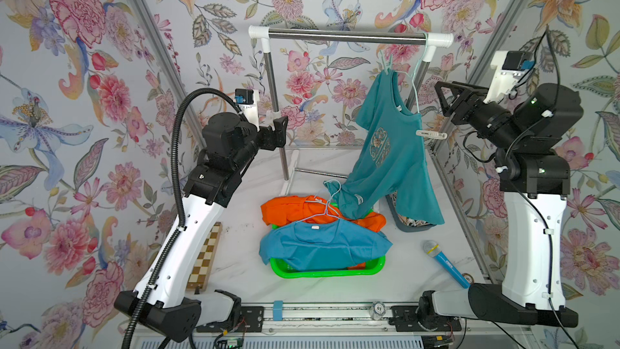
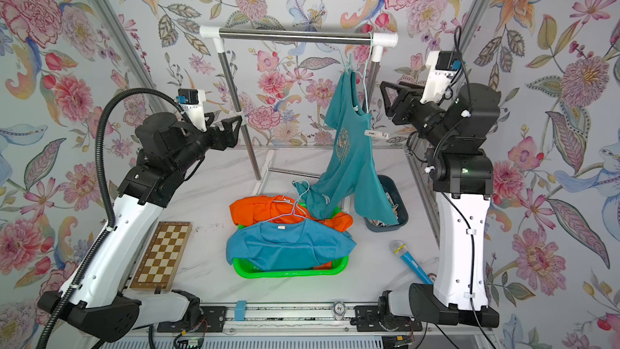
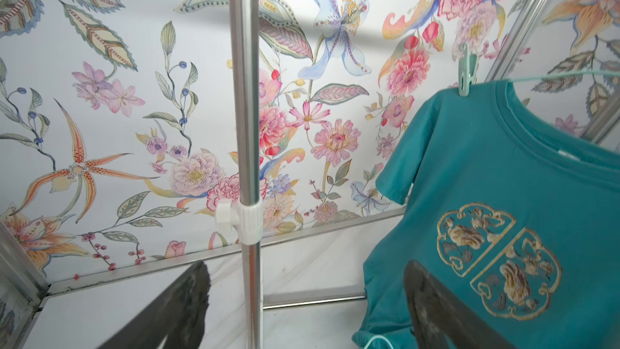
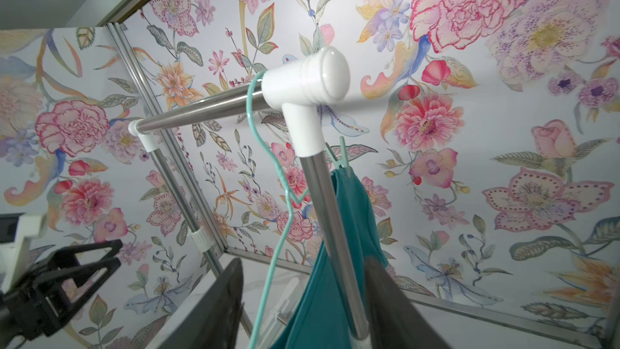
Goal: Use clothespins to secure the t-shirt on both sides of the hanger
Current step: Adjust the clothesline at the center of the board.
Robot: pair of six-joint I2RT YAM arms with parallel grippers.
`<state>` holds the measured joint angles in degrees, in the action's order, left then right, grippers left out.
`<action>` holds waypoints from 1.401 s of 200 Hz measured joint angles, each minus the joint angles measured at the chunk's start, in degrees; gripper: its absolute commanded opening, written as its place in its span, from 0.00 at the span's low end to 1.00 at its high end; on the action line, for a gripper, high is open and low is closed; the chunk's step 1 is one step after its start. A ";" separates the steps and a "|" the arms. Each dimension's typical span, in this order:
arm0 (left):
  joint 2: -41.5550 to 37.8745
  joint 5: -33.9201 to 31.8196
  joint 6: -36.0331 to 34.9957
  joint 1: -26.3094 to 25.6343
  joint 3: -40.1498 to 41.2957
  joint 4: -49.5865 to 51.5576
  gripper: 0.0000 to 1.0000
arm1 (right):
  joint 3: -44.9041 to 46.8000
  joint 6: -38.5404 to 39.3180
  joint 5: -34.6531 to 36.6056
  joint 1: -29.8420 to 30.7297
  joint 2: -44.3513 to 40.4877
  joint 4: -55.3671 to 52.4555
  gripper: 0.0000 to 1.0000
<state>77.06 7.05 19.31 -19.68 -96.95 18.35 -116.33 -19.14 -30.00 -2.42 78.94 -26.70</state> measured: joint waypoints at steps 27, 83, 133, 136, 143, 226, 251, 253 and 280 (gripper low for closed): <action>4.50 1.55 -0.44 2.89 -5.73 -0.46 0.84 | 1.01 -1.79 -4.48 -2.34 1.64 1.44 0.46; 12.46 7.45 0.63 6.75 -8.92 -1.77 0.90 | 0.90 -3.89 -11.04 -2.32 9.49 2.58 0.47; 20.90 9.29 0.74 6.95 -14.71 -2.14 0.77 | 1.73 -4.09 -12.96 0.48 11.06 4.26 0.46; 21.24 9.31 0.63 6.95 -15.13 -2.12 0.76 | 1.73 -4.11 -12.98 0.66 11.08 4.37 0.46; 22.25 9.31 0.59 7.04 -16.24 -2.16 0.72 | 1.75 -4.09 -12.94 0.92 11.08 4.63 0.46; 27.56 9.22 1.14 7.43 -23.69 -2.16 0.35 | 3.48 -2.91 -11.76 1.14 11.63 6.62 0.22; 27.56 8.59 0.90 8.04 -24.02 -2.21 0.32 | 1.73 -3.63 -11.43 2.16 14.69 7.56 0.16; 27.58 8.61 0.92 8.15 -24.04 -2.21 0.32 | 1.38 -3.65 -11.47 2.32 15.15 7.56 0.16; 28.59 8.66 0.92 9.40 -26.43 -2.12 0.31 | -3.37 -3.89 -11.61 4.90 21.40 7.28 0.16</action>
<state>105.65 15.70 20.23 -10.28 -123.37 16.23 -119.70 -23.03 -41.60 2.48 100.33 -19.42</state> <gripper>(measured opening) 0.313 0.157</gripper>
